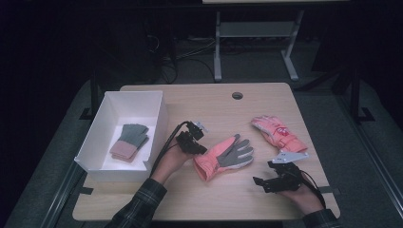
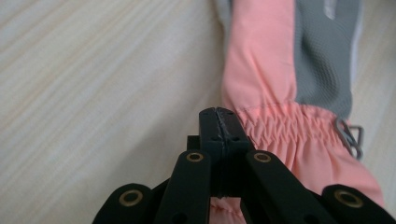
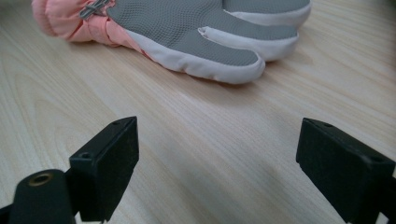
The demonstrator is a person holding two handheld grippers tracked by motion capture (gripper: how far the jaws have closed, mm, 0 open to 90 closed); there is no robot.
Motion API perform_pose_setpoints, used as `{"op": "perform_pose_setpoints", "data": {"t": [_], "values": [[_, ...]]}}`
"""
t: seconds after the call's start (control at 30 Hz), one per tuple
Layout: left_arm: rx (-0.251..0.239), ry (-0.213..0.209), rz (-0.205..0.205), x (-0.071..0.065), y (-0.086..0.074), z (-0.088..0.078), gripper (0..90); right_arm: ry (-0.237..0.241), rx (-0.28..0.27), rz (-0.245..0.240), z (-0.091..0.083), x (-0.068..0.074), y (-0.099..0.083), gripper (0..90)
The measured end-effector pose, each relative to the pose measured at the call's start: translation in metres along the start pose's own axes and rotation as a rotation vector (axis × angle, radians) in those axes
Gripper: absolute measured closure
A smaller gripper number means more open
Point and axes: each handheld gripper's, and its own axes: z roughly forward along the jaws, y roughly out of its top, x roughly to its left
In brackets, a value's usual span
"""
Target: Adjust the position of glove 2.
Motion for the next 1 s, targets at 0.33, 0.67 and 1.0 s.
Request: {"op": "perform_pose_setpoints", "data": {"t": [0.33,0.67,1.0], "values": [[-0.013,-0.091,0.027,-0.019,-0.022,-0.007,89.9,-0.017,-0.004,0.011,-0.003,-0.003,0.0,13.0],[-0.019,-0.188,0.077,-0.047,-0.031,-0.003,89.9,-0.03,-0.005,0.02,-0.005,-0.004,-0.001,13.0],[-0.029,-0.234,0.138,-0.07,-0.016,0.012,89.9,-0.052,-0.003,0.027,-0.014,-0.009,-0.01,13.0]]}}
